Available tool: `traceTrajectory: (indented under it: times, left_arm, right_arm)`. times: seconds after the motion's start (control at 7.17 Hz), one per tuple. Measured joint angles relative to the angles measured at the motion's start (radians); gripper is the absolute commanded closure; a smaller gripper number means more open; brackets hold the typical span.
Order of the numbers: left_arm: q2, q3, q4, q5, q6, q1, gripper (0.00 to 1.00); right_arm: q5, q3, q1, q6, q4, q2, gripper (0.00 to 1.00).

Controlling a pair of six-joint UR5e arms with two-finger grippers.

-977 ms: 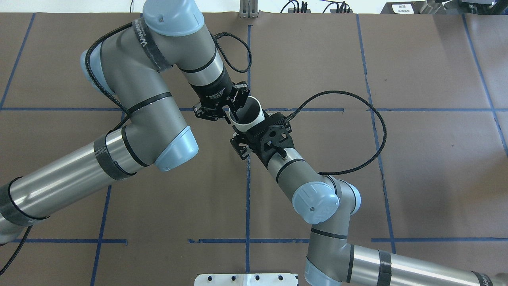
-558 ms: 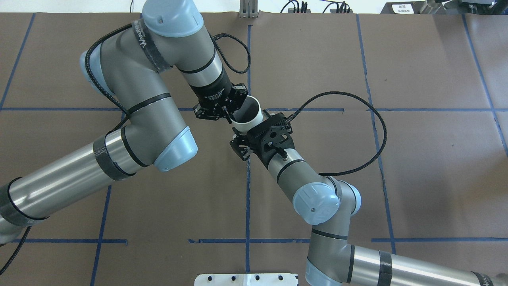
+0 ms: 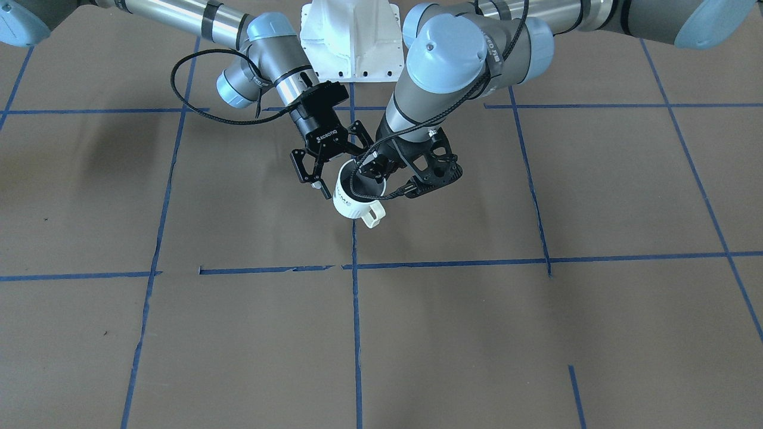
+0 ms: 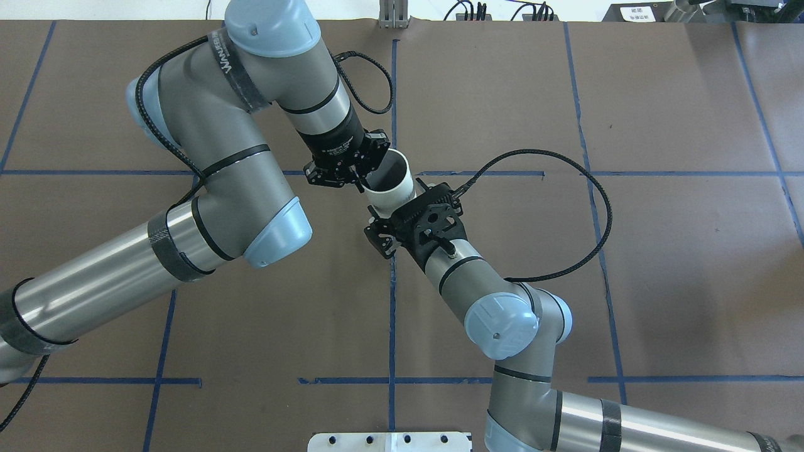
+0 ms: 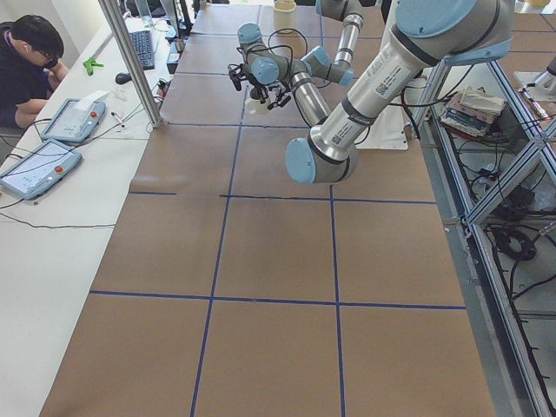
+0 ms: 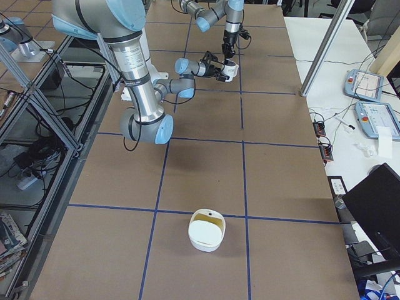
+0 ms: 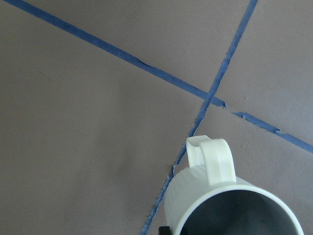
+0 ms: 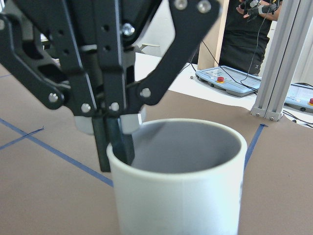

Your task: Left arm hands cup to right arm to dump lemon

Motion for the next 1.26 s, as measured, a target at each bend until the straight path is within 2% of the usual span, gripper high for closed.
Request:
traceTrajectory:
  times: [0.56, 0.84, 1.12, 1.26]
  left_arm:
    - [0.017, 0.047, 0.011, 0.002, 0.122, -0.139, 1.0]
    - [0.106, 0.027, 0.017, -0.005, 0.289, -0.222, 1.0]
    - [0.254, -0.076, 0.028, -0.009, 0.493, -0.304, 1.0]
    - [0.313, -0.136, 0.064, -0.009, 0.603, -0.336, 1.0]
  right_arm:
    - [0.001, 0.006, -0.002, 0.006, 0.006, 0.003, 0.0]
    - [0.001, 0.019, 0.0, 0.012, 0.007, 0.012, 0.0]
    - [0.009, 0.036, 0.016, 0.014, -0.022, 0.014, 0.0]
    - [0.034, 0.041, 0.038, 0.028, -0.074, 0.015, 0.0]
